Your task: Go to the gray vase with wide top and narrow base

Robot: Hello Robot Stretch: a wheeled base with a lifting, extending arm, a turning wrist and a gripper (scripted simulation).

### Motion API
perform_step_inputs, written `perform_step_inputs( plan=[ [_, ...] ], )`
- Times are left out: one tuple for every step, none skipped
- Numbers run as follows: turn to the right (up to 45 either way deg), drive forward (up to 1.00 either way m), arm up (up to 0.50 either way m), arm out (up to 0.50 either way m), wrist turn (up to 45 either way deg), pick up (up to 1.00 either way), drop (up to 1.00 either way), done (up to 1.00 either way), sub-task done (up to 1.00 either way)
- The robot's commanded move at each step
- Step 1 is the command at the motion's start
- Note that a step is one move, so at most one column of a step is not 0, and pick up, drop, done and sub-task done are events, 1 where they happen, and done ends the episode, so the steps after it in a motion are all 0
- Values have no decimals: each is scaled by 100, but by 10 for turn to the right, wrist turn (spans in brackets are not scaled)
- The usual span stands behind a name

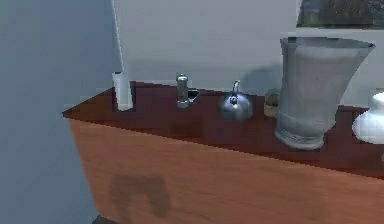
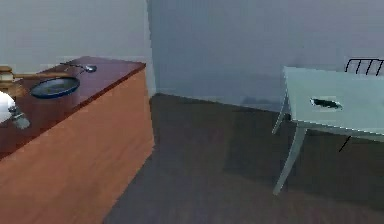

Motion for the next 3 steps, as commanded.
perform_step_inputs(
  plan=[
    [-240, 0, 0, 0, 0, 0, 0, 0, 0],
    [0, 10, 0, 0, 0, 0, 0, 0, 0],
    [450, 0, 0, 0, 0, 0, 0, 0, 0]
  ],
)
